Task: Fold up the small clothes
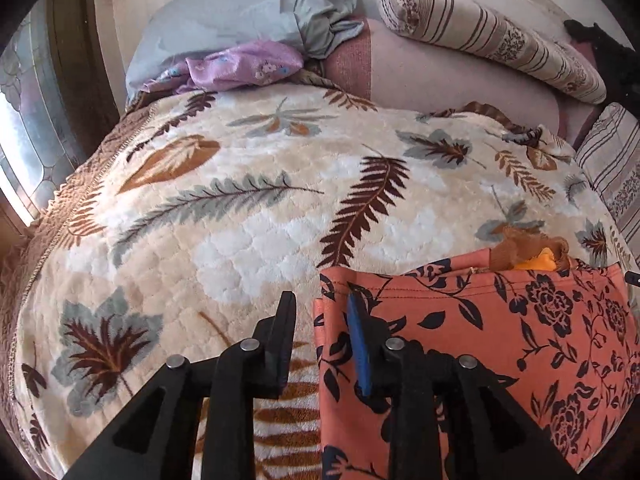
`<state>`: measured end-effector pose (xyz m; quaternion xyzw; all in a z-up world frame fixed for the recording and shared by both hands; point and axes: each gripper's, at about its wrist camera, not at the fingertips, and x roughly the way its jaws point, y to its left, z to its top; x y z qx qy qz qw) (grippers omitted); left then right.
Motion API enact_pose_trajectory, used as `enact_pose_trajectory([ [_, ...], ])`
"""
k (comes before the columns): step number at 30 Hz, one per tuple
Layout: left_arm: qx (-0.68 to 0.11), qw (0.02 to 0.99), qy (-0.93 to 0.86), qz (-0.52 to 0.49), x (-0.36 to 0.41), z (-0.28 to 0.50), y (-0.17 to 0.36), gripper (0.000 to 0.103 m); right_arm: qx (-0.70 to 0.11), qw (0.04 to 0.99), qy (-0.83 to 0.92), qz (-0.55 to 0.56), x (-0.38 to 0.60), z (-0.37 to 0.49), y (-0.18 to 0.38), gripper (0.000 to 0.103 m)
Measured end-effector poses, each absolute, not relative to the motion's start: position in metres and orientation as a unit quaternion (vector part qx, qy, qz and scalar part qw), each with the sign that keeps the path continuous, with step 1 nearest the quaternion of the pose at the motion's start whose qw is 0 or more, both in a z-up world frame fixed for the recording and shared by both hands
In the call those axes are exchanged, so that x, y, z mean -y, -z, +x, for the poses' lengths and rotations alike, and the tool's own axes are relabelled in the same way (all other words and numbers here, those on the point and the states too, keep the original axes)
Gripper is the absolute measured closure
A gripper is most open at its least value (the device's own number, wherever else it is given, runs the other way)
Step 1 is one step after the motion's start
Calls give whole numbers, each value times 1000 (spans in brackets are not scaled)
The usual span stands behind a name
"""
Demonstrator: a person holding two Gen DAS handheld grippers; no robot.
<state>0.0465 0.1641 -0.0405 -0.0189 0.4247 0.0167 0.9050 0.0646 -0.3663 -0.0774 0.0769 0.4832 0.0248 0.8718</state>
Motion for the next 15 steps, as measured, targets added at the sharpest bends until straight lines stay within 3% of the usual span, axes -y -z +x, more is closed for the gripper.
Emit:
enact_pose_trajectory([
  [3, -400, 916, -7, -20, -158, 16, 13, 46, -459, 878, -45, 128, 372, 35, 49, 69],
  [4, -392, 920, -3, -14, -152, 5, 7, 38, -453, 878, -60, 145, 370, 24, 42, 42],
  [5, -384, 923, -2, -6, -145, -7, 3, 35, -446, 878, -74, 158, 366, 13, 36, 11],
  [10, -419, 908, -2, 14, -113, -41, 22, 34, -438, 845, -189, 242, 331, -43, 35, 8],
  [15, -484, 875, -13, 6, -97, -53, 73, 34, -515, 801, -151, 265, 317, -50, 105, 9],
])
